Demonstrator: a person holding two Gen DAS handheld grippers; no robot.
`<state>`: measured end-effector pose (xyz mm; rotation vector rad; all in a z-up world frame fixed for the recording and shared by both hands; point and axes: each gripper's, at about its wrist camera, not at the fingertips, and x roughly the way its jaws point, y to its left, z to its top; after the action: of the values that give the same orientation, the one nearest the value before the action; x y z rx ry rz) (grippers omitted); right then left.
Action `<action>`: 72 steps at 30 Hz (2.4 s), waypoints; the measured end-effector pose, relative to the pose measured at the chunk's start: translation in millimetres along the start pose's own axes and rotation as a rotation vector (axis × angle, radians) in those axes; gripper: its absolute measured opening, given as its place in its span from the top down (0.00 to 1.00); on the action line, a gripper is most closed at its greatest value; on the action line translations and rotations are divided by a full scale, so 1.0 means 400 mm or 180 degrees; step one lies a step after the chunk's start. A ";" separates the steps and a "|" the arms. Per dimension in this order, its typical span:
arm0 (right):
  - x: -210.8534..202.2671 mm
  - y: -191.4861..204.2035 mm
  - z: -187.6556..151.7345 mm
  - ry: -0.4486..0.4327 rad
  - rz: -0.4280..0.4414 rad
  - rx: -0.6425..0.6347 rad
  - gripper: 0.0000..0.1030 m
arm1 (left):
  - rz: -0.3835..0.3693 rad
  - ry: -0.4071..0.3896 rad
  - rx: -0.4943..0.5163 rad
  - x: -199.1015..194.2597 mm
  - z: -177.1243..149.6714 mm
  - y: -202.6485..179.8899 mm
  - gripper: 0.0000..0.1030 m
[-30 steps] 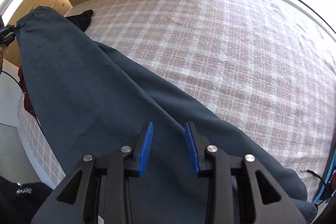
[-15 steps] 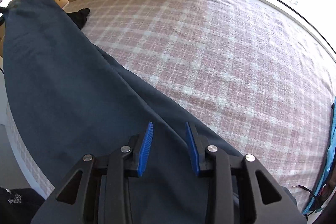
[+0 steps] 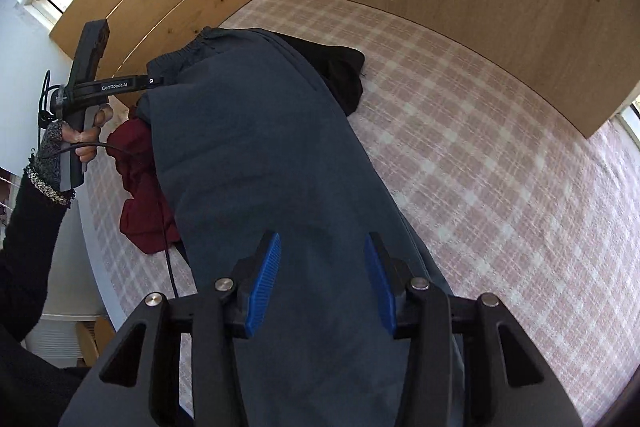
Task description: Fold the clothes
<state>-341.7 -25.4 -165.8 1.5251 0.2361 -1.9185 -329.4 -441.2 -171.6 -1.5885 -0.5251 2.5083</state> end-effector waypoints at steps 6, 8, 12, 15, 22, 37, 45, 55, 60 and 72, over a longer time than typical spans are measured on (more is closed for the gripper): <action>0.072 0.093 0.127 0.0025 0.0009 -0.0355 0.58 | 0.0263 -0.0329 0.0725 -0.042 0.018 -0.077 0.87; 0.085 0.101 0.165 -0.0002 0.0095 -0.0348 0.58 | 0.0119 -0.0279 0.1040 -0.041 -0.008 -0.138 0.87; 0.120 0.112 0.214 0.0005 0.0158 -0.0351 0.58 | -0.0025 -0.0044 0.1532 -0.012 -0.085 -0.234 0.87; 0.137 0.113 0.210 0.0054 0.0194 -0.0322 0.58 | -0.0050 -0.0066 0.1521 -0.009 -0.098 -0.236 0.87; 0.142 0.091 0.153 0.0140 0.0240 -0.0168 0.58 | 0.0023 -0.0275 0.1130 -0.039 -0.026 -0.149 0.87; 0.148 -0.049 -0.157 0.0031 0.0123 0.0957 0.58 | -0.0824 -0.0669 0.1059 -0.278 0.177 -0.292 0.87; -0.152 -0.111 -0.344 -0.0590 -0.0027 0.1437 0.58 | -0.1213 -0.0440 0.2057 -0.345 -0.006 -0.676 0.87; -0.534 -0.263 -1.075 -0.0884 -0.1184 0.3188 0.58 | -0.1997 0.0582 0.3318 -0.112 -0.548 -1.278 0.87; -0.552 -0.270 -1.321 -0.1214 -0.0945 0.3777 0.58 | -0.2216 0.0938 0.3624 0.038 -0.867 -1.462 0.87; -0.426 -0.293 -1.270 -0.1035 -0.0395 0.3524 0.58 | -0.2112 0.1452 0.3410 0.081 -0.953 -1.351 0.65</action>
<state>10.3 394.8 -192.4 1.7746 -1.0610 -2.5122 -44.6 156.3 -154.6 -1.1644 0.2955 1.4045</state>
